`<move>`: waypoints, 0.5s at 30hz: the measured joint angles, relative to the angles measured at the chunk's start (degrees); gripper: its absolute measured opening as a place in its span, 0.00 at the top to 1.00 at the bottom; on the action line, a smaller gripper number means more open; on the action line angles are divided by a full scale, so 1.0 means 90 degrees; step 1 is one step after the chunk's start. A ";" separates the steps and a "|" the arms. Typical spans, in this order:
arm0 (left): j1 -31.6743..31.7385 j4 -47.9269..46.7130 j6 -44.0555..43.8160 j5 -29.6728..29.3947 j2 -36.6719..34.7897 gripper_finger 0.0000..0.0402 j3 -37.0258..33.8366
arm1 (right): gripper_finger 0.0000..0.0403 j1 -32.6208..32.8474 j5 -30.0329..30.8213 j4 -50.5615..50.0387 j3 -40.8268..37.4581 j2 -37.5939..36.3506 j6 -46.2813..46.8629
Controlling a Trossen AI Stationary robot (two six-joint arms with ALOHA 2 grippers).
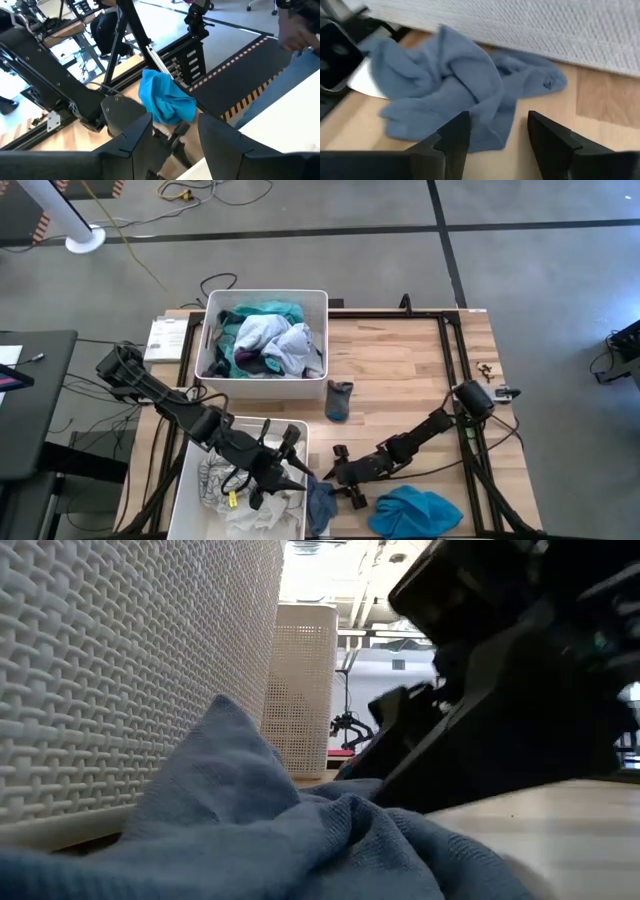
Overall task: Sort clothes
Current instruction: Put the pair of blue socks into the top white laundry bin
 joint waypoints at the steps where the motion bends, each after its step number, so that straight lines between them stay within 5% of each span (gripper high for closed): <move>1: 0.0000 0.0001 -0.0011 0.0000 0.0000 0.62 0.0000 | 0.48 -0.0025 0.0000 -0.0035 0.0020 0.0046 -0.0001; 5: 0.0000 -0.0039 -0.0028 0.0000 0.0000 0.62 0.0000 | 0.59 -0.0035 -0.0005 -0.0284 0.0075 0.0080 -0.0001; 12: 0.0000 -0.0039 -0.0026 0.0000 0.0000 0.62 0.0000 | 0.95 -0.0018 -0.0306 -0.0168 0.0070 0.0075 -0.0396; 15: 0.0015 -0.0045 -0.0034 0.0000 0.0000 0.62 0.0000 | 0.97 -0.0018 -0.0487 -0.0083 0.0065 0.0080 -0.0486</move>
